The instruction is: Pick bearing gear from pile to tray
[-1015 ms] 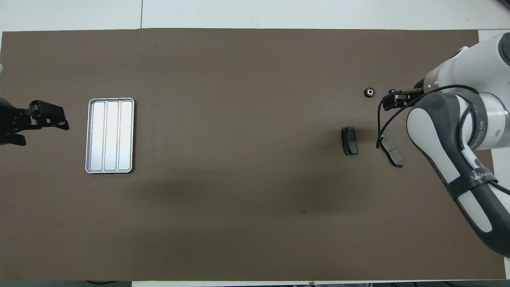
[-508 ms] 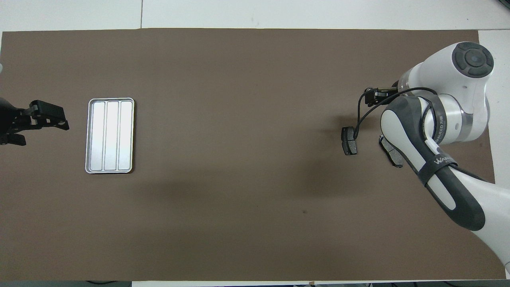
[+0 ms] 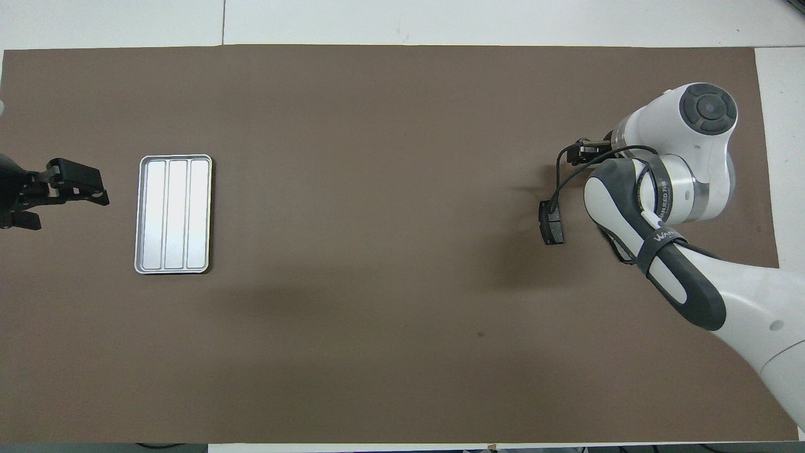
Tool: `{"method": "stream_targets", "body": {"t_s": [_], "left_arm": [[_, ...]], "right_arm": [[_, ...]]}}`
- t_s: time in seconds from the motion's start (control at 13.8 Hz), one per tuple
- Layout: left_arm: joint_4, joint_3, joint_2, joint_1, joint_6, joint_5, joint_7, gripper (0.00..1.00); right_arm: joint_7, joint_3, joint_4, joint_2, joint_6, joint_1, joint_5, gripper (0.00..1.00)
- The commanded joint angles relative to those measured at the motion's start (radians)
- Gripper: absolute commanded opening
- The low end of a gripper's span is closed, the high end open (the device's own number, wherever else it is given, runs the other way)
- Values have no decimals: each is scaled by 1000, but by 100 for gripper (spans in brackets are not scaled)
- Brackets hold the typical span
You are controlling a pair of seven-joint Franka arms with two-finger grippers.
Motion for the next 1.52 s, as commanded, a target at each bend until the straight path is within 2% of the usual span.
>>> {"method": "stream_targets", "body": {"t_s": [0.0,0.15,0.36,1.16,1.45], "left_arm": [[-21,-6,-22,6,3,3,6,100],[-21,-6,-22,6,3,3,8,100],[-21,-6,-22,6,3,3,8,100],[-21,-4,-22,6,3,3,6,100],[-21,-6,-22,6,2,3,8,100]], "right_arm": [[47,8,48,28,-8,3,-22,86],[52,6,86,51,-22,3,-22,86],[55,9,195,100,-126,4,-16,86],[83,6,214,139,-145,24,-24,85],[83,8,240,153,-159,21,-22,78]]}}
